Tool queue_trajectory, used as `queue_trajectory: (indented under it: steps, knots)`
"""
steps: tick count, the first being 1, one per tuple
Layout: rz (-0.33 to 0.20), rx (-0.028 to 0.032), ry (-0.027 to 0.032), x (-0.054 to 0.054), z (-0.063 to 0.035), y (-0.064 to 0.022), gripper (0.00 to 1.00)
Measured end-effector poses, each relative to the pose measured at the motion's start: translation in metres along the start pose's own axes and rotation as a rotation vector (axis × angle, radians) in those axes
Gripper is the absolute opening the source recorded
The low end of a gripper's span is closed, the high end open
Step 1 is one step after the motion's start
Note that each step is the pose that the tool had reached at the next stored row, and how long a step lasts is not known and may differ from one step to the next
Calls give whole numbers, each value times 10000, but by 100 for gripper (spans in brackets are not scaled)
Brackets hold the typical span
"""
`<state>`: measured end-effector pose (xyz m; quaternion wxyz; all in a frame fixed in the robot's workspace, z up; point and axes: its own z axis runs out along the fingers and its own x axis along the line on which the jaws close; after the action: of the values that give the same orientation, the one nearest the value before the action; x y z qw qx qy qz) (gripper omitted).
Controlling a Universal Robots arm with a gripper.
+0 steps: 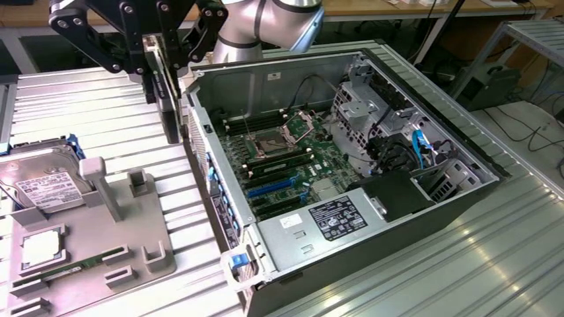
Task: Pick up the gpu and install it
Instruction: 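Pick up the gpu and move the gpu toward the slot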
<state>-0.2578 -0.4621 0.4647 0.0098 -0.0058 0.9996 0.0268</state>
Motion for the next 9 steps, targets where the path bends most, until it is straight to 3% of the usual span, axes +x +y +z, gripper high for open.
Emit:
queue_trajectory:
  steps: [9]
  knots:
    - [-1,0,0,-126,3,-2,28]
